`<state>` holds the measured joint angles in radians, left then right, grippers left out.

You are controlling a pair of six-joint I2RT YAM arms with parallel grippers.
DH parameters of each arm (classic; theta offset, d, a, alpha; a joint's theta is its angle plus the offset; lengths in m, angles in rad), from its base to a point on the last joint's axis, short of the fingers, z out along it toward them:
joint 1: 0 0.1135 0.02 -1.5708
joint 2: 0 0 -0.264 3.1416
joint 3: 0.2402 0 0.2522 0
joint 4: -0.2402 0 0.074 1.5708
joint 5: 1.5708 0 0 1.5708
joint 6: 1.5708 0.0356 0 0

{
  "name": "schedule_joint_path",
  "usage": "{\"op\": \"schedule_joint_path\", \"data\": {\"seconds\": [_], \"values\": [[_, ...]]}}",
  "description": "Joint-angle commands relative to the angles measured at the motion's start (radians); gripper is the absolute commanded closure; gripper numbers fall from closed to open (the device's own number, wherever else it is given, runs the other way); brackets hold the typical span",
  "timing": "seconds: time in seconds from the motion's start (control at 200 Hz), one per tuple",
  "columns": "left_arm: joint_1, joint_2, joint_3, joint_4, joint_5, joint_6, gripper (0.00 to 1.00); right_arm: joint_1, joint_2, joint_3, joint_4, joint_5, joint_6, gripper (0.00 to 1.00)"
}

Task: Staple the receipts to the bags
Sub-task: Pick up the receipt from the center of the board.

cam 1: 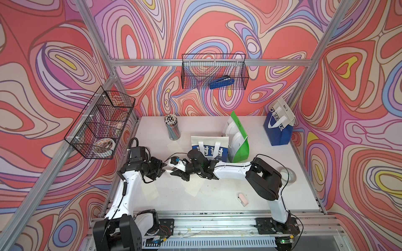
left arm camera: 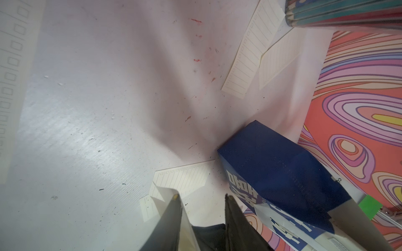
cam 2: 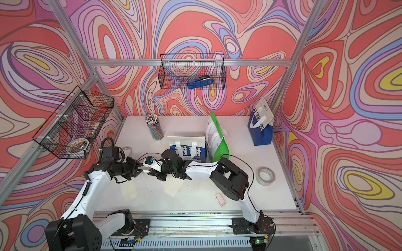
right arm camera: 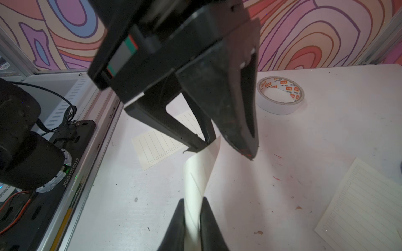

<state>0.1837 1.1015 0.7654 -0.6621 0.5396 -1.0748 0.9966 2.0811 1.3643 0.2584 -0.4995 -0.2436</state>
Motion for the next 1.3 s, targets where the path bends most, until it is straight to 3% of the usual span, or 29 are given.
{"op": "schedule_joint_path", "data": {"seconds": [0.0, 0.205, 0.431, 0.576, 0.716, 0.876, 0.982, 1.137, 1.297], "values": [[0.0, 0.002, -0.009, 0.032, 0.028, -0.025, 0.62, 0.006, -0.045, -0.013, 0.027, 0.021, -0.019, 0.85], [-0.001, 0.007, -0.033, 0.039, 0.044, -0.022, 0.66, 0.006, -0.056, -0.018, 0.053, 0.052, -0.039, 0.85], [-0.001, 0.021, -0.027, 0.048, 0.051, -0.006, 1.0, 0.006, -0.076, -0.036, 0.062, 0.039, -0.074, 0.83], [-0.001, 0.026, -0.005, 0.089, 0.08, 0.039, 1.0, 0.005, -0.107, -0.079, 0.061, 0.026, -0.081, 0.73], [-0.008, -0.009, -0.01, 0.232, 0.134, 0.12, 1.0, 0.005, -0.21, -0.14, 0.009, 0.033, -0.092, 0.55], [-0.085, -0.16, -0.065, 0.575, 0.17, 0.244, 1.0, 0.005, -0.389, -0.204, -0.073, 0.085, -0.086, 0.45], [-0.123, -0.239, -0.124, 0.834, 0.264, 0.285, 1.0, 0.006, -0.505, -0.26, -0.052, 0.164, -0.045, 0.39], [-0.141, -0.258, -0.216, 1.319, 0.426, 0.168, 1.0, -0.004, -0.642, -0.325, -0.02, 0.272, -0.001, 0.29], [-0.179, -0.241, -0.319, 1.803, 0.462, 0.035, 1.0, -0.054, -0.737, -0.379, 0.018, 0.275, 0.072, 0.22]]}}
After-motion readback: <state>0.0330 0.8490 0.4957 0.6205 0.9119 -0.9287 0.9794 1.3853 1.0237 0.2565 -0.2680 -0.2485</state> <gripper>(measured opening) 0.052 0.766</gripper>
